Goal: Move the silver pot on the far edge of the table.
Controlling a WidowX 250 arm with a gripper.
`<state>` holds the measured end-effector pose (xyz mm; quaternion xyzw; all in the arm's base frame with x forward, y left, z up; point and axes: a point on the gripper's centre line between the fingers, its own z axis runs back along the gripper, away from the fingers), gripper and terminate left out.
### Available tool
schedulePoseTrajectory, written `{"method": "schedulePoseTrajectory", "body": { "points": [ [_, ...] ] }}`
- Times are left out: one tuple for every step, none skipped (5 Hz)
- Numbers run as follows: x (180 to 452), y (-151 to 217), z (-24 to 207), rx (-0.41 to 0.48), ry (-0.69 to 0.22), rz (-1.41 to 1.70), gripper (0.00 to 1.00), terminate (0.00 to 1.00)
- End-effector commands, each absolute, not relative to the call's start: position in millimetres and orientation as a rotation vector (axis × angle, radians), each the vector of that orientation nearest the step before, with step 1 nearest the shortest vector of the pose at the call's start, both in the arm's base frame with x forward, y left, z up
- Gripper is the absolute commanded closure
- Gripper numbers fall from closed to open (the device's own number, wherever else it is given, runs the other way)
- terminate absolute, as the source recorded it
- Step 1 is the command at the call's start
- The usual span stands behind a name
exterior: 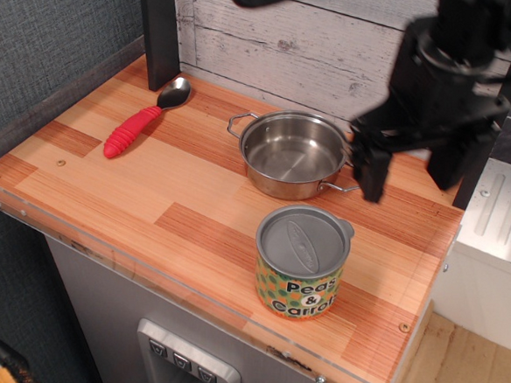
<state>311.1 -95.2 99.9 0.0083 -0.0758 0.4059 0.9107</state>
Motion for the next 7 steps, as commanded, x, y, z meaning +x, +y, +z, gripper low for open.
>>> {"method": "schedulePoseTrajectory", "body": {
  "points": [
    [312.7, -35.3, 108.0, 0.048, -0.194, 0.998, 0.00, 0.00],
    [312.0, -6.6, 91.8, 0.023, -0.206, 1.139, 0.00, 0.00],
    [316.1, 7.8, 80.0, 0.046, -0.210, 1.168, 0.00, 0.00],
    [323.4, 20.5, 64.4, 0.049, -0.218, 1.184, 0.00, 0.00],
    [329.0, 26.3, 52.2, 0.058, -0.199, 1.181, 0.00, 0.00],
    [328.3, 33.6, 38.7, 0.025, -0.173, 1.183, 0.00, 0.00],
    [330.0, 39.2, 26.8, -0.014, -0.169, 1.173, 0.00, 0.00]
  ]
}}
